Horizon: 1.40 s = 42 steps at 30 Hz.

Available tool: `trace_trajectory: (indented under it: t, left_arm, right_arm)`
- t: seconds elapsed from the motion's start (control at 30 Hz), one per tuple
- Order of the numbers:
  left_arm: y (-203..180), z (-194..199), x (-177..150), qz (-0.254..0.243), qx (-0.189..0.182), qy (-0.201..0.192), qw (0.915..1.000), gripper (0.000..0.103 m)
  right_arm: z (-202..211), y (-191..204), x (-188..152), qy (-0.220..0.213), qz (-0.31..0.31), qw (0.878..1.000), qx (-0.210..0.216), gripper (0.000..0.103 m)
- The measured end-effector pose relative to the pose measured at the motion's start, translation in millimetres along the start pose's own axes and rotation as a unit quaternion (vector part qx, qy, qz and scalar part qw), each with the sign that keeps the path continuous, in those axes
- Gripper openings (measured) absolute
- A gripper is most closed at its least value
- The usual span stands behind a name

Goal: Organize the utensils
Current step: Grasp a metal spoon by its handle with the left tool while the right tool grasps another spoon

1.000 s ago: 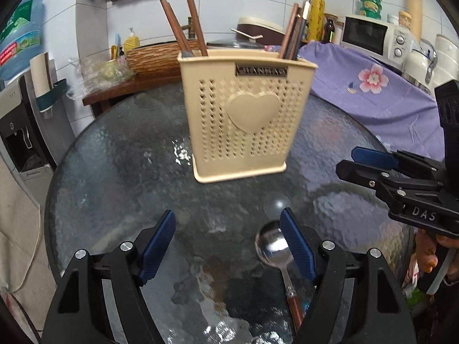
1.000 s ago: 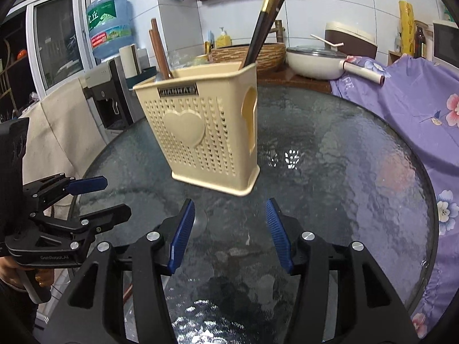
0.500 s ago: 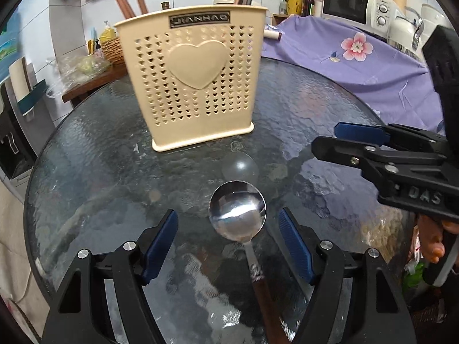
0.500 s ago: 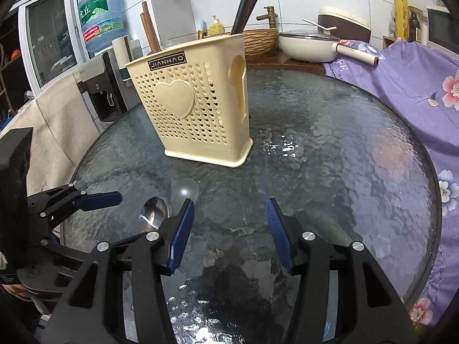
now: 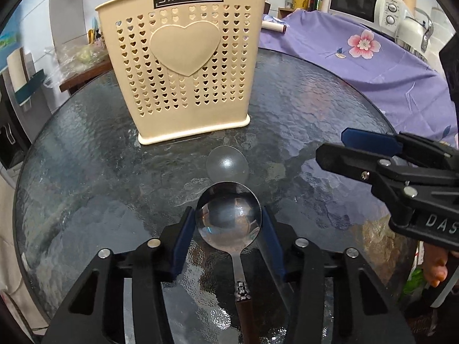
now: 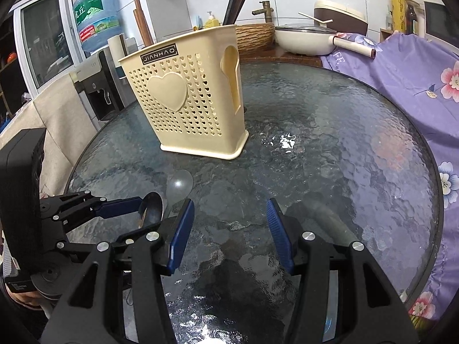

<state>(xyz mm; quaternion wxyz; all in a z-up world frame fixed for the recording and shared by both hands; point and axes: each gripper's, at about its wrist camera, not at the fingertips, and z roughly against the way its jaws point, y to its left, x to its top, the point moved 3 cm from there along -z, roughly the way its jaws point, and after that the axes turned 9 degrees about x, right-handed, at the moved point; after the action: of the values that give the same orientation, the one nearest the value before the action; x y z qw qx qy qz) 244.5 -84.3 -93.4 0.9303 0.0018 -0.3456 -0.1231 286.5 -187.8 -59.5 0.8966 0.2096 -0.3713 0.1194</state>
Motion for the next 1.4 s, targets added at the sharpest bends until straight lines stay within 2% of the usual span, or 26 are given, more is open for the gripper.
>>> trace_trajectory:
  t: [0.37,0.6,0.9,1.0,1.2,1.4]
  left_arm:
    - [20.7,12.2,2.7,0.028,-0.019,-0.009,0.9994,0.046]
    - [68.5,26.5,19.7,0.08,0.006,-0.035,0.9961,0.046]
    - [102.7,47.5,36.3,0.122,0.02,-0.073,0.9896,0.046]
    - [105.4,51.6,38.4,0.124,0.02,-0.08,0.9888,0.046]
    - [109.8,57.7,43.4,0.126,0.022,-0.091,0.9876,0.046]
    - [110.5,65.5,50.1,0.126,0.022,-0.105,0.9863,0.046]
  right_arm:
    - [-15.6,10.4,4.3,0.015,0.005,1.0,0.004,0.053]
    - [-42.0,42.7,7.4,0.053,0.032,0.998,0.02,0.053]
    - [-80.6,65.1,7.0,0.101,0.049,0.994,-0.008,0.053]
    - [-89.6,67.9,9.4,0.107,0.044,0.993,-0.017,0.051]
    - [-98.1,67.0,19.1,0.107,0.044,0.993,-0.03,0.036]
    - [-102.9,62.7,27.0,0.106,0.043,0.993,-0.028,0.036]
